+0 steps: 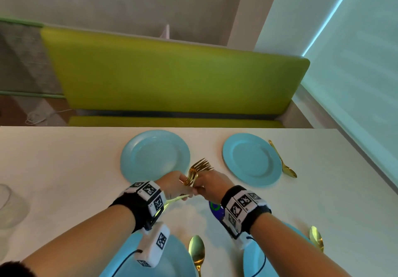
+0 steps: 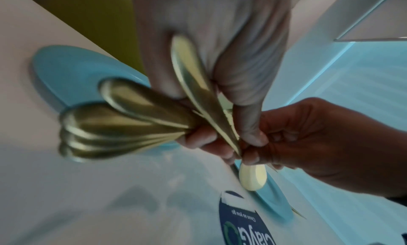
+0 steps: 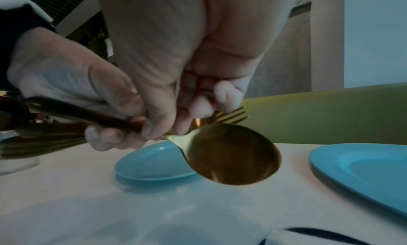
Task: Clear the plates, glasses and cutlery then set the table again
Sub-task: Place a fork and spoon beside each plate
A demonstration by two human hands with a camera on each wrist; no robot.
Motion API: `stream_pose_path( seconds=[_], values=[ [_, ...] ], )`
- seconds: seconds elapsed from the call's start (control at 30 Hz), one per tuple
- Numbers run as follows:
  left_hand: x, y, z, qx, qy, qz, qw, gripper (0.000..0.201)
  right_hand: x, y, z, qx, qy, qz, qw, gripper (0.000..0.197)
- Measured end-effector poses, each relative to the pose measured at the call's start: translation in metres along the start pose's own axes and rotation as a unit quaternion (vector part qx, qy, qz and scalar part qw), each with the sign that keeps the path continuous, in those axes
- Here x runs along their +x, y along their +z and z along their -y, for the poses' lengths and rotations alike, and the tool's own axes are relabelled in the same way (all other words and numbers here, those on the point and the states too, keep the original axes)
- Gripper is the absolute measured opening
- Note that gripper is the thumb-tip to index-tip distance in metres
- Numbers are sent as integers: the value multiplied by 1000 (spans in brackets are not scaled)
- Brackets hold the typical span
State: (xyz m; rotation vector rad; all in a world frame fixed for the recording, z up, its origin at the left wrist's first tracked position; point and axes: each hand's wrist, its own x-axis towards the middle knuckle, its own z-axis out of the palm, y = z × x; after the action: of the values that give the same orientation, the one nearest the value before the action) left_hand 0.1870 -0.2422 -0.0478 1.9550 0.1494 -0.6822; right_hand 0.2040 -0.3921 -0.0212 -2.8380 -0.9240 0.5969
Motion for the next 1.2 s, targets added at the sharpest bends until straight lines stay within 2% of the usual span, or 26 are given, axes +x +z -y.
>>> stream_pose_path(
  seconds=[0.07,0.2,0.33,0.43,0.53,0.6,0.63,0.73,0.83,0.87,0.93,0.97,1.03,1.1,1.17,1.2],
  values=[
    [0,-11,3,23,-9,-44,999,31,7,-6,-1,2,21,2,1000,23],
    [-2,-43,8,-44,-56,-129,989,43,24,-18,-18,49,111,-7,993,22],
    [-7,-70,16,-152,-100,-180,967,28,49,-22,-33,155,220,-51,962,21],
    [-6,-80,25,-181,-104,-187,960,26,72,-22,-36,141,295,-21,945,31],
    [-4,-85,31,-199,-119,-187,955,26,87,-21,-30,185,337,-21,923,40],
    [-2,-86,35,-199,-132,-192,952,27,95,-20,-29,203,348,-25,915,43],
    [-1,-87,37,-203,-137,-195,950,28,101,-15,-32,182,338,-3,923,42],
    [1,-90,43,-219,-143,-209,942,32,114,0,-36,185,341,35,921,36],
    [6,-92,48,-205,-145,-213,944,33,124,6,-39,170,342,42,923,30],
    [7,-92,49,-201,-146,-213,945,33,124,6,-39,163,321,59,931,30],
    [10,-92,50,-203,-147,-207,946,33,124,5,-37,151,319,48,934,17],
    [12,-91,50,-207,-146,-203,946,32,125,7,-37,170,332,38,927,12],
    [15,-88,49,-216,-145,-199,945,31,127,11,-37,236,371,-4,898,25],
    [19,-84,48,-222,-146,-194,944,28,129,12,-38,216,356,-6,909,31],
    [22,-81,46,-232,-145,-191,943,21,131,11,-39,262,370,-12,891,15],
    [22,-80,45,-236,-145,-189,942,20,133,11,-40,302,373,-17,877,15]
  ],
)
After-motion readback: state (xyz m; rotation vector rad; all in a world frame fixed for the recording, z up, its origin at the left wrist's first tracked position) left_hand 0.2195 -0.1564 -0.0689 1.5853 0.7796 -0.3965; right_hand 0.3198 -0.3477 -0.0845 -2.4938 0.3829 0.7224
